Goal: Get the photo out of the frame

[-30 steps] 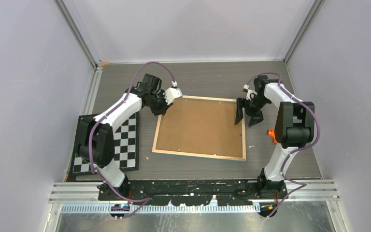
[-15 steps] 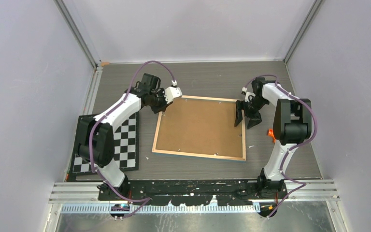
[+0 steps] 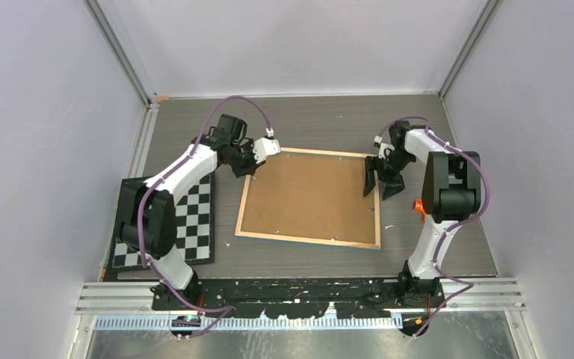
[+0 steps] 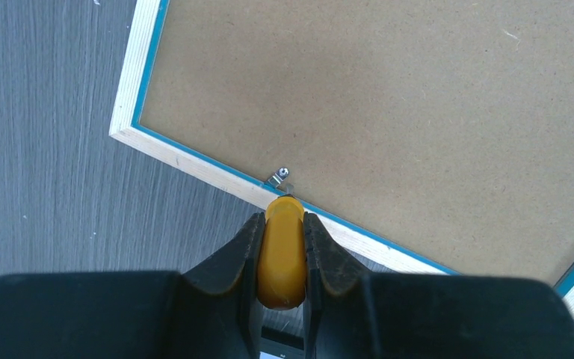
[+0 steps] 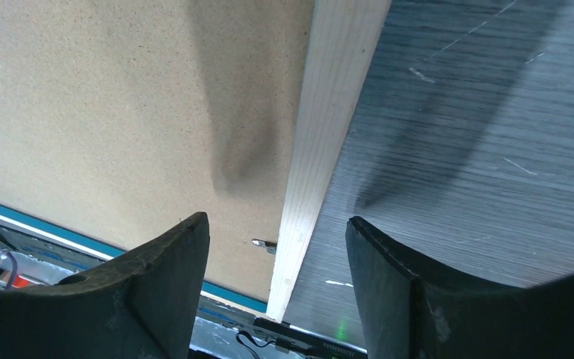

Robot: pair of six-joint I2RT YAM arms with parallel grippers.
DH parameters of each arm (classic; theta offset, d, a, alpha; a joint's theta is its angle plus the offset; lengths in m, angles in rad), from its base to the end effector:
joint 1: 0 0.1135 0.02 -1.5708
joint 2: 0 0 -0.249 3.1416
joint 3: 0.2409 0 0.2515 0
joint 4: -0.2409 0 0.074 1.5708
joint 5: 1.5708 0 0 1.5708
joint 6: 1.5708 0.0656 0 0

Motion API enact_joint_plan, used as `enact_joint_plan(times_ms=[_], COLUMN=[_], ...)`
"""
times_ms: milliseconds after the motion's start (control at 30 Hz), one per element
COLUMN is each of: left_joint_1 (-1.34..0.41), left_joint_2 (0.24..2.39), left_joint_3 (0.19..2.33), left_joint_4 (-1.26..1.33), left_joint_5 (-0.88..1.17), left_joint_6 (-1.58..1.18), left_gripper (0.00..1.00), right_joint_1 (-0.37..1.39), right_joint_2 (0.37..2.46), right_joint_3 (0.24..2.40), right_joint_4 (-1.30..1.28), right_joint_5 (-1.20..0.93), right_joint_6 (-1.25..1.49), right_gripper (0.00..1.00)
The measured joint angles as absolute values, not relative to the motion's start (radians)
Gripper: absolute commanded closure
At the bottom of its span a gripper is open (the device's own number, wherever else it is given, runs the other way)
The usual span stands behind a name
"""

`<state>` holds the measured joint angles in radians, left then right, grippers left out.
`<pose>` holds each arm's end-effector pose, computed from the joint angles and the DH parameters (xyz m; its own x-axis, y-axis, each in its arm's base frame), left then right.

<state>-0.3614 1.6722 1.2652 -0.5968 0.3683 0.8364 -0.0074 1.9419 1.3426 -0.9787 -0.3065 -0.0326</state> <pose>0.3339 -0.1515 0.2056 -0.1496 0.7969 -0.5853 0.9279 0.3176 0.1951 0.3450 0.0172 0.1208 -0.9997 -0.0237 -0.0026 -0.0234 0.9531 0.3018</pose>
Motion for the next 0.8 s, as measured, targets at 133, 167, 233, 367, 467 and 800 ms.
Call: enact_joint_plan(times_ms=[133,167,233,367,467,800], left_joint_1=[-0.357,-0.358,-0.358,-0.357,-0.357,-0.357], left_joint_2=[1.672,1.672,1.672,1.673,1.674,1.666], left_joint_3=[1.265,1.265,1.265,1.263,1.259,1.206], left_joint_4=[-0.6,-0.599,-0.596,-0.585,-0.576,-0.451], left_joint_5=[0.37,0.37,0.369,0.367,0.368,0.368], left_joint_6=[0.846,0.847,0.848,0.849,0.849,0.846], left_gripper=[1.0,1.0,1.0,1.0,1.0,1.0], right_joint_1=[-0.007,-0.007,-0.007,-0.007,-0.007,0.03], right_joint_2=[1.953,1.957,1.965,1.97,1.971,1.983], right_joint_3=[1.343,1.343,1.343,1.349,1.349,1.364], right_joint_4=[-0.975,-0.974,-0.971,-0.975,-0.975,-0.987], right_joint_5=[-0.304,-0.303,-0.3,-0.3,-0.296,-0.266], right_joint_6=[-0.033,-0.033,-0.032,-0.032,-0.033,-0.049], right_gripper=[0.3,0.3,0.3,0.32,0.32,0.35])
